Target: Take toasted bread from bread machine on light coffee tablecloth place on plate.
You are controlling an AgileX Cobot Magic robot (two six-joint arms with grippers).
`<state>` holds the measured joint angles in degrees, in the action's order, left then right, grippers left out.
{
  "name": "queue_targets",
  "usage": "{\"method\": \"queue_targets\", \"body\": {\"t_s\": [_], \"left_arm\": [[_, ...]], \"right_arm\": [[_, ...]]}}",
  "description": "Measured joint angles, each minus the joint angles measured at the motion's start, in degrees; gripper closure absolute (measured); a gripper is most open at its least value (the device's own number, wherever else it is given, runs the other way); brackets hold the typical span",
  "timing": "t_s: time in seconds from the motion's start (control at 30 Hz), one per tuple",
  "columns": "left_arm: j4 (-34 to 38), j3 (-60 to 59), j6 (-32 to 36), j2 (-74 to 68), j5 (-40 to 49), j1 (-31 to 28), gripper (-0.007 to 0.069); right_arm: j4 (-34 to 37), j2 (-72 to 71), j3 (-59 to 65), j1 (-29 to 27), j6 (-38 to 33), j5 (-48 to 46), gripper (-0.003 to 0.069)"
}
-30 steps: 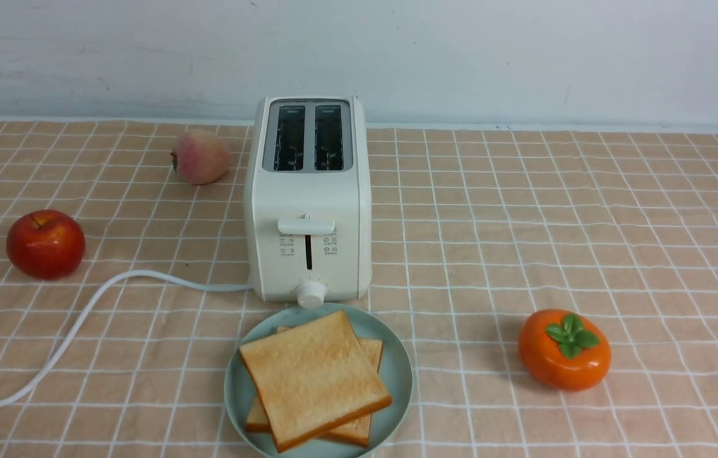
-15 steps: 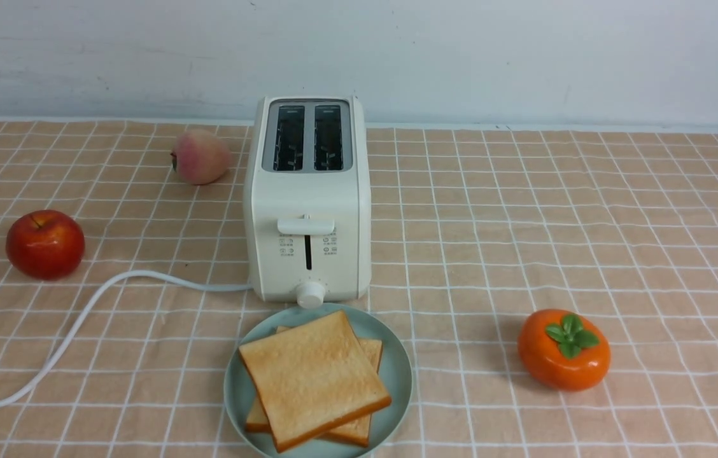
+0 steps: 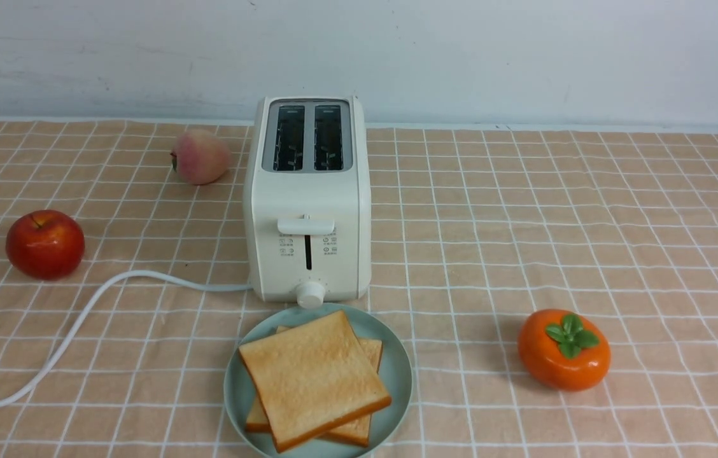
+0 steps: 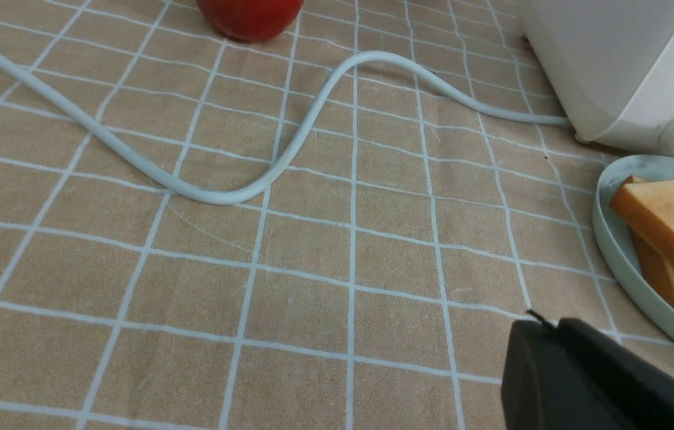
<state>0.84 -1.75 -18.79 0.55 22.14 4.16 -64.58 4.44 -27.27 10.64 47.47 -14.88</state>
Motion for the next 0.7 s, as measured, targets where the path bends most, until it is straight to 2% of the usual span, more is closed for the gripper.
{"method": "queue_targets", "body": {"t_s": [0.17, 0.23, 0.3, 0.37, 0.4, 0.47, 0.5, 0.63, 0.7], "left_arm": [[0.0, 0.0, 0.0, 0.0, 0.0, 0.0, 0.0601], [0.0, 0.0, 0.0, 0.0, 0.0, 0.0, 0.0597], [0.0, 0.0, 0.0, 0.0, 0.0, 0.0, 0.0595], [0.0, 0.0, 0.0, 0.0, 0.0, 0.0, 0.0591], [0.0, 0.0, 0.0, 0.0, 0.0, 0.0, 0.0590], [0.0, 0.0, 0.0, 0.0, 0.0, 0.0, 0.0587], [0.0, 0.0, 0.0, 0.0, 0.0, 0.0, 0.0587], [0.0, 0.0, 0.0, 0.0, 0.0, 0.0, 0.0586], [0.0, 0.0, 0.0, 0.0, 0.0, 0.0, 0.0584]], "right_arm": [[0.9, 0.0, 0.2, 0.0, 0.0, 0.1, 0.0568], [9.3, 0.0, 0.6, 0.0, 0.0, 0.2, 0.0564], [20.7, 0.0, 0.6, 0.0, -2.0, -0.4, 0.0562], [33.1, 0.0, 0.8, 0.0, -8.1, -1.3, 0.0562], [35.6, 0.0, 0.9, 0.0, -9.8, -1.4, 0.0562], [50.9, 0.0, 2.2, 0.0, -23.1, -1.4, 0.0561], [52.9, 0.0, 2.7, 0.0, -25.4, -1.2, 0.0560], [69.0, 0.0, 6.5, 0.0, -43.9, 1.3, 0.0553], [73.9, 0.0, 8.2, 0.0, -48.8, 3.0, 0.0552]]}}
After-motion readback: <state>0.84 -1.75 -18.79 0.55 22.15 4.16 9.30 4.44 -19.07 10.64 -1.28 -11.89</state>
